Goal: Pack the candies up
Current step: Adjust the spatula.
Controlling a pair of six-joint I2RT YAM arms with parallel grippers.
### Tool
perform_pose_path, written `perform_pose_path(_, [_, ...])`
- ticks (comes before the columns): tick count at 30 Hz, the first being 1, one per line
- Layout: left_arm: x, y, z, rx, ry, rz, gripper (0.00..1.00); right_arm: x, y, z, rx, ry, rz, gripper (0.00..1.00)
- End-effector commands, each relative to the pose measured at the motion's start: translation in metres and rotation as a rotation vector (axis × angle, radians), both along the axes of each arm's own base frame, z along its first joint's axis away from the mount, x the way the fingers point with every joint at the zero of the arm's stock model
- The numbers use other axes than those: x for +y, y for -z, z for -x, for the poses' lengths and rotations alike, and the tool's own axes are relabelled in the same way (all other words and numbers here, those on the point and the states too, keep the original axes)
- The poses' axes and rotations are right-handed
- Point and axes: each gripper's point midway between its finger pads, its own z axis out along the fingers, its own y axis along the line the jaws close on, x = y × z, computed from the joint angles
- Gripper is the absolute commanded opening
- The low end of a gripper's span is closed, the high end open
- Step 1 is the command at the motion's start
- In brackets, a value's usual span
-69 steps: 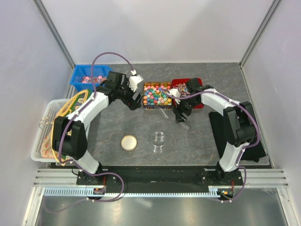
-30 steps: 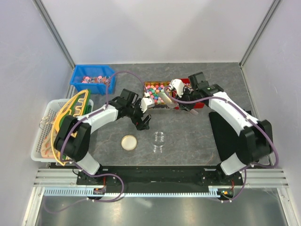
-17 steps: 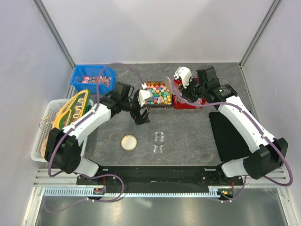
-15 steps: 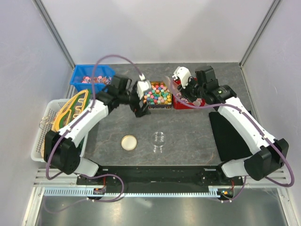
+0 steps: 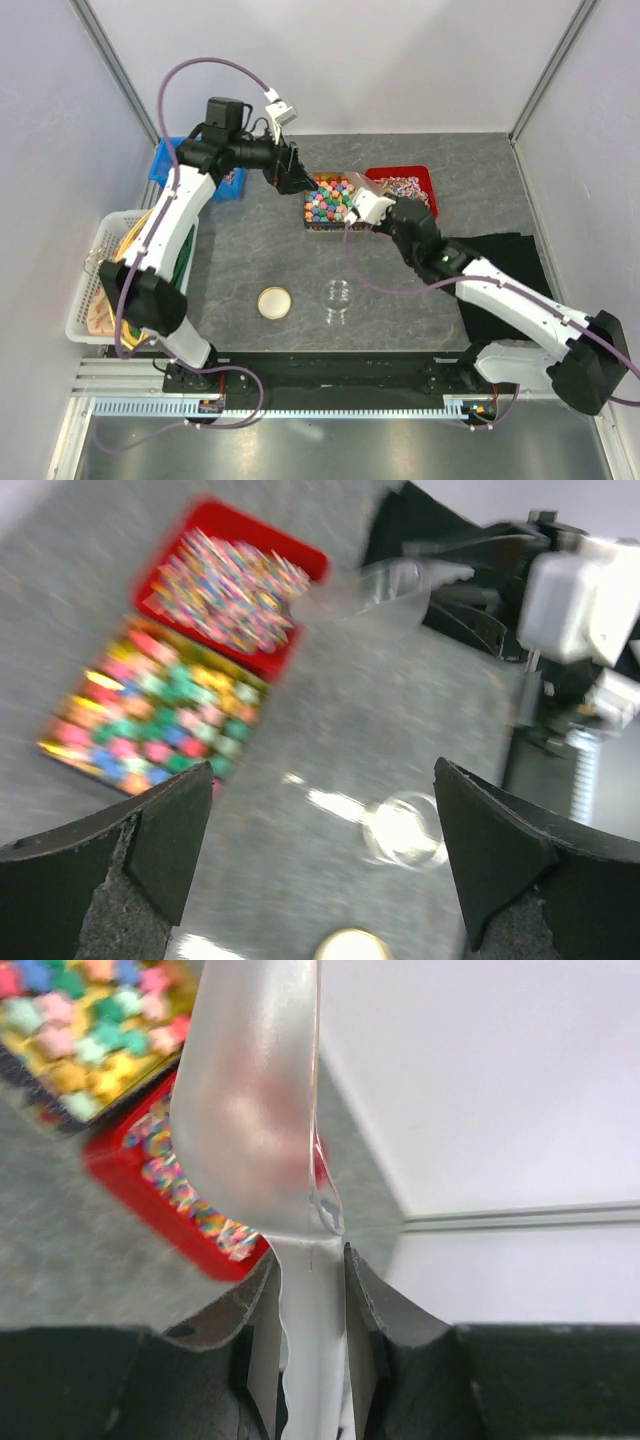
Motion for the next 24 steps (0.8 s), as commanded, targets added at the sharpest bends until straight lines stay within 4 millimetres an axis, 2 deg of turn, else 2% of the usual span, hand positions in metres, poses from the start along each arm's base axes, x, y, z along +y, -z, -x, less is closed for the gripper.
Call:
perform_pose_path(1, [-0.013,0.023,0.02,0.318,0.06,0.049,0.94,-0.021,-0.064,0.0,-0.402,0.193,0.139,0.0])
perform_pose_path(2, [-0.013,0.024,0.019,0.331,0.062,0.053,0.94,-0.022,-0.064,0.003,-0.432,0.209,0.175,0.0])
perform_pose_path(3, [-0.014,0.026,0.019,0.343,0.064,0.053,0.95,-0.017,-0.053,0.008,-0.447,0.172,0.306,0.0])
perform_pose_path(4, [-0.015,0.026,0.018,0.348,0.063,0.053,0.96,-0.016,-0.067,0.01,-0.523,0.192,0.256,0.0])
perform_pose_path(6, [-0.016,0.024,0.016,0.358,0.066,0.063,1.0,-0.013,-0.068,0.016,-0.586,0.196,0.288,0.0])
perform_pose_path(11, [-0.017,0.016,0.015,0.358,0.083,0.088,1.0,-0.005,-0.071,0.026,-0.695,0.193,0.316,0.0])
perform_pose_path(15, [-0.02,0.018,0.014,0.374,0.099,0.095,1.0,0.006,-0.079,0.033,-0.809,0.209,0.308,0.0])
perform_pose_path(21, [-0.023,0.027,0.004,0.397,0.093,0.091,1.0,0.033,-0.071,0.037,-0.845,0.176,0.341,0.0])
perform_pose_path(24, [-0.023,0.032,0.002,0.408,0.091,0.086,1.0,0.039,-0.077,0.038,-0.839,0.194,0.307,0.0])
